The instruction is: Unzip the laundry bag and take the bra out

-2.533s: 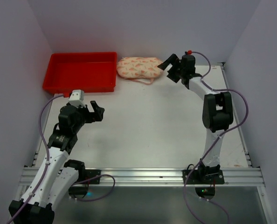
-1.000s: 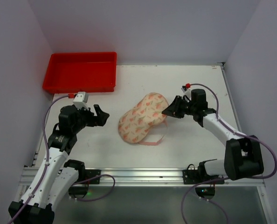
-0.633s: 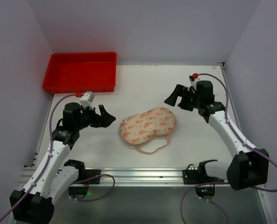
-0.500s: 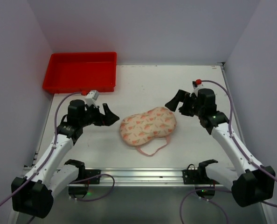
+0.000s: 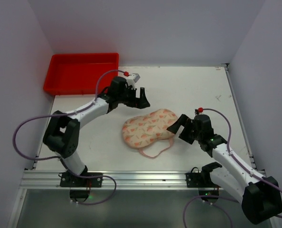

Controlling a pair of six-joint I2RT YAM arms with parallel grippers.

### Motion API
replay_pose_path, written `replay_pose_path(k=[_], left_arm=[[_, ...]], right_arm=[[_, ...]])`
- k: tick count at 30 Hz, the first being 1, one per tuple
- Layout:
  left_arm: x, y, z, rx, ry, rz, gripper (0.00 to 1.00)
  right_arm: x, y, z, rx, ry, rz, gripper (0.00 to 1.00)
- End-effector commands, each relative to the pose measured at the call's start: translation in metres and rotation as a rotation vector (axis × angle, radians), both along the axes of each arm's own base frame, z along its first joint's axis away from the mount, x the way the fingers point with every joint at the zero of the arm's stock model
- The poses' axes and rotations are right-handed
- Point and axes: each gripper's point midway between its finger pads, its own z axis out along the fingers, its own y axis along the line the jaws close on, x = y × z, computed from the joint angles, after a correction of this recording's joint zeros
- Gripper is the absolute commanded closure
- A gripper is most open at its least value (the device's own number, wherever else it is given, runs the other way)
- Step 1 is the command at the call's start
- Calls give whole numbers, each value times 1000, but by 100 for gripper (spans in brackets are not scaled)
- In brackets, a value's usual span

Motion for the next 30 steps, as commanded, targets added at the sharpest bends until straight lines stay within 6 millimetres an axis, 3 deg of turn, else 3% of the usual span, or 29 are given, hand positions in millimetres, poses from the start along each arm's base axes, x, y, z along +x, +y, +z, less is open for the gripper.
replay_pose_path(k=[1, 2, 4, 5, 6, 7, 8, 9, 10, 11, 13, 14, 16, 18, 19, 20, 23, 24, 25, 26, 27, 28, 29, 30], left_arm=[[15, -13, -29, 39, 28, -26, 4], [10, -15, -42, 43, 67, -38, 8], [-6, -15, -58, 53, 114, -51, 11], [-12, -13, -57, 47, 120, -44, 12], [-20, -11, -57, 42, 125, -38, 12], [-36, -4, -72, 46, 155, -32, 12], [-40, -3, -56, 1, 124, -18, 12], [-50, 1, -56, -10, 129, -12, 12], [-66, 11, -72, -2, 159, 4, 12], [-73, 15, -58, -38, 145, 27, 12], [-96, 24, -66, -70, 170, 38, 12], [-102, 24, -50, -126, 162, 51, 12], [-117, 27, -50, -161, 172, 47, 10], [-119, 32, -35, -188, 142, 79, 9], [-123, 37, -37, -183, 156, 98, 9], [-124, 39, -27, -205, 142, 116, 8], [-133, 48, -25, -227, 171, 172, 8], [-136, 50, -26, -235, 185, 191, 8], [-144, 55, -37, -232, 221, 211, 8], [-148, 56, -31, -269, 231, 227, 8], [-152, 58, -33, -276, 239, 239, 8], [-157, 61, -41, -274, 255, 253, 8], [-160, 61, -37, -299, 255, 263, 9], [-162, 62, -38, -304, 260, 271, 9]], right_arm=[[22, 15, 20, 89, -79, -9, 2], [25, 19, 14, 81, -55, 8, 2], [39, 29, 28, 83, -91, 62, 3], [45, 32, 18, 62, -51, 75, 3], [60, 37, 32, 52, -90, 100, 3], [66, 42, 34, 52, -89, 125, 3], [73, 46, 36, 46, -90, 139, 3], [88, 53, 40, 45, -101, 155, 3], [92, 59, 42, 56, -99, 178, 3], [98, 63, 45, 58, -104, 191, 3], [119, 79, 57, 59, -134, 235, 3], [126, 84, 62, 57, -145, 252, 3], [143, 99, 71, 39, -163, 299, 3], [156, 107, 85, 21, -188, 330, 2], [158, 109, 82, 14, -178, 335, 2], [160, 107, 85, 3, -184, 329, 2], [151, 97, 101, -35, -228, 317, 2], [143, 88, 91, -68, -212, 305, 2], [134, 82, 104, -69, -247, 297, 2], [126, 77, 102, -80, -247, 292, 1], [111, 68, 83, -101, -206, 284, 1], [101, 64, 80, -101, -204, 285, 1], [89, 60, 89, -93, -234, 283, 1], [71, 53, 67, -100, -189, 286, 1]])
